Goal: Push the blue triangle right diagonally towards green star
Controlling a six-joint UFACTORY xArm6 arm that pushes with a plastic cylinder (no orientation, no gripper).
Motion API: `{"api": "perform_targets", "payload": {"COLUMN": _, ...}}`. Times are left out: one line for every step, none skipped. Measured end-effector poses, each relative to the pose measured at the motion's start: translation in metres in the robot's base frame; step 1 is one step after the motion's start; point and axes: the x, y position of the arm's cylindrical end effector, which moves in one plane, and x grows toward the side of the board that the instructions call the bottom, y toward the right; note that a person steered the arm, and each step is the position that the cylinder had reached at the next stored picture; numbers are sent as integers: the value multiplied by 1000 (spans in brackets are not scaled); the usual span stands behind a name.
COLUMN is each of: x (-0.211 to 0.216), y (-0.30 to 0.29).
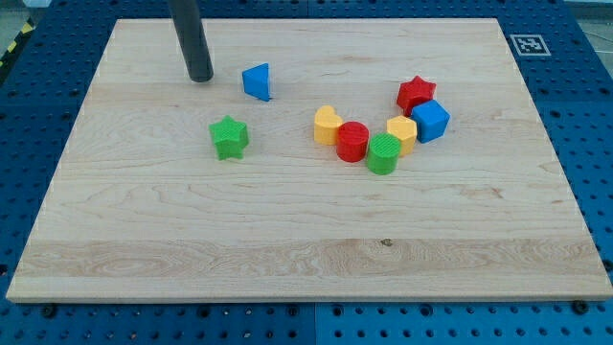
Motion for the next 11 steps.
{"api": "perform_targets", "payload": {"x": -18, "y": 29}}
{"api": "perform_targets", "payload": {"x": -17, "y": 69}}
{"api": "perform_targets", "payload": {"x": -6, "y": 77}}
{"api": "perform_targets", "payload": {"x": 4, "y": 74}}
{"api": "perform_targets", "payload": {"x": 7, "y": 69}}
{"api": "perform_targets", "payload": {"x": 12, "y": 69}}
{"api": "perform_targets", "payload": {"x": 27, "y": 69}}
{"api": "perform_targets", "payload": {"x": 28, "y": 70}}
{"api": "perform_targets", "payload": {"x": 44, "y": 70}}
{"api": "perform_targets", "payload": {"x": 59, "y": 70}}
{"api": "perform_targets", "payload": {"x": 60, "y": 71}}
